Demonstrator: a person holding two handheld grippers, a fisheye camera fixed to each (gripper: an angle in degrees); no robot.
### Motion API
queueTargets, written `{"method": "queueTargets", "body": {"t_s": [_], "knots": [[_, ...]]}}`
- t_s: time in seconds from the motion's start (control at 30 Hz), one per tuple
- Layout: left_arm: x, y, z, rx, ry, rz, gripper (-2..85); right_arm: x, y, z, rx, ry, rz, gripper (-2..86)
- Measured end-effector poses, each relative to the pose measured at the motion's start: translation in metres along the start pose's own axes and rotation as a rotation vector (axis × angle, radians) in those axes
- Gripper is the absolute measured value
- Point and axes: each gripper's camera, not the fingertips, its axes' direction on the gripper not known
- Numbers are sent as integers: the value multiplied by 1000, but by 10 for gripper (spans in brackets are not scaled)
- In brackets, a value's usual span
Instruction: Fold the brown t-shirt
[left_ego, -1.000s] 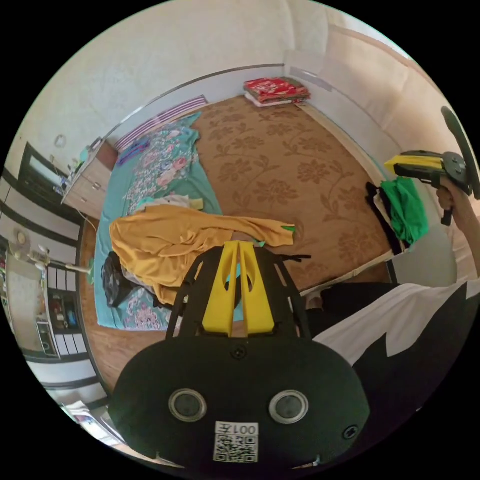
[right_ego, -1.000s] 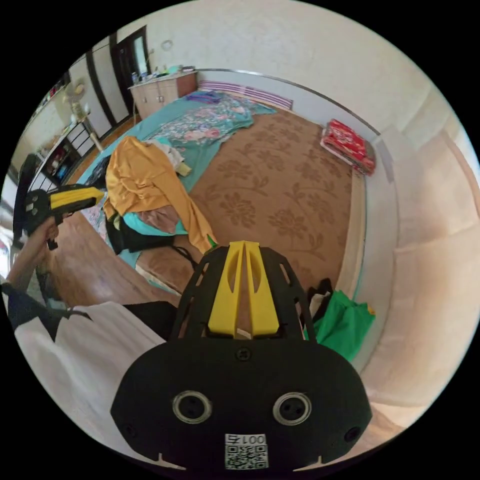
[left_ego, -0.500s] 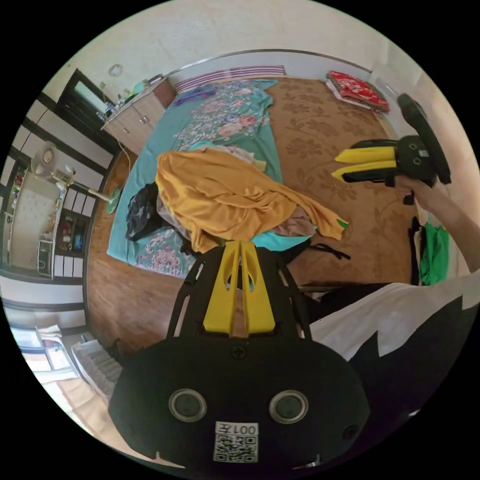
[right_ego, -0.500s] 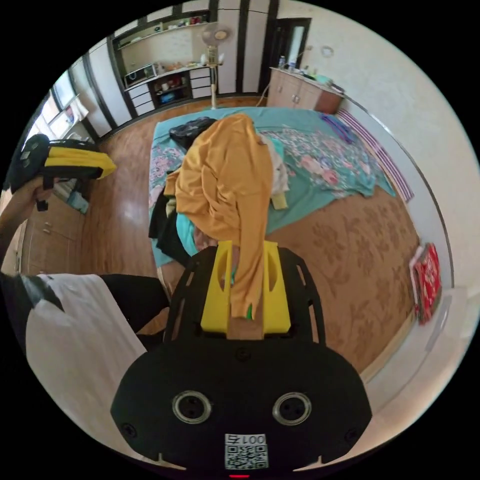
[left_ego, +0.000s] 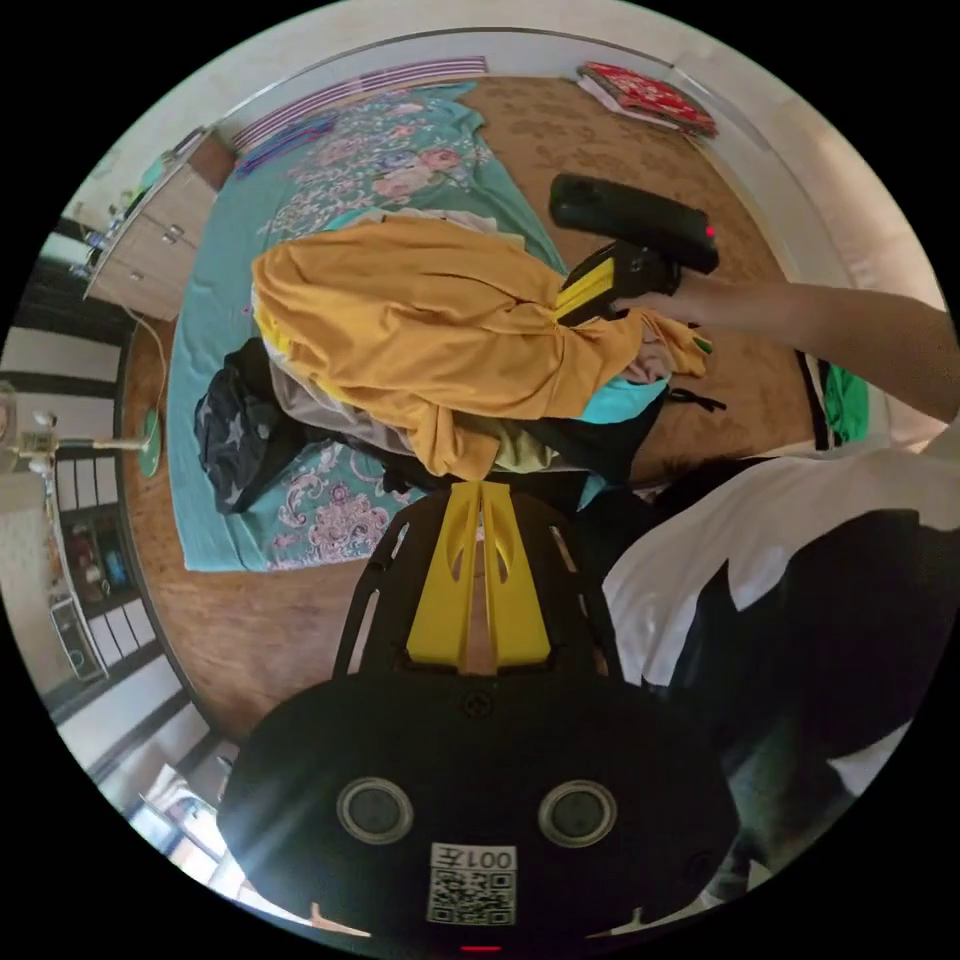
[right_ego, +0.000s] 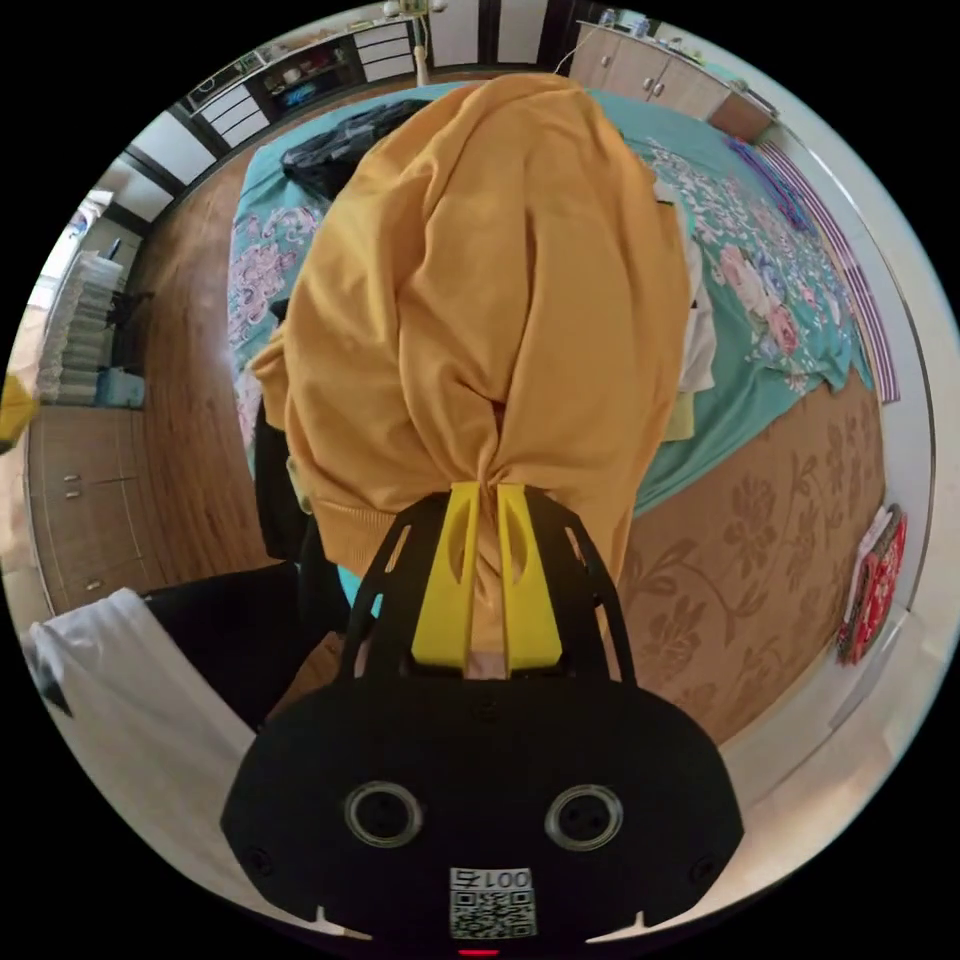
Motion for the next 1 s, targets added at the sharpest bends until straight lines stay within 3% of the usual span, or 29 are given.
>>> {"method": "queueTargets", "body": {"t_s": [0.13,0.3,0.37,0.5,0.6,0.77,1.0], "knots": [[-39,-32,9,86,26,116,-4,13,51,-88,124,-73,114,22],[-58,-79,6,255,-157,233,53,23,150,-240,414,-216,200,12],[-66,-100,2,344,-259,215,75,16,182,-286,496,-215,187,10],[-77,-119,-9,428,-280,211,100,-6,264,-380,691,-130,164,8],[-87,-126,-16,440,-197,198,90,-13,336,-436,870,-126,169,7],[-78,-135,-20,496,188,261,2,-18,451,-496,1051,-72,152,6],[-4,-158,-49,531,310,327,40,-11,589,-544,1102,109,238,6]]}}
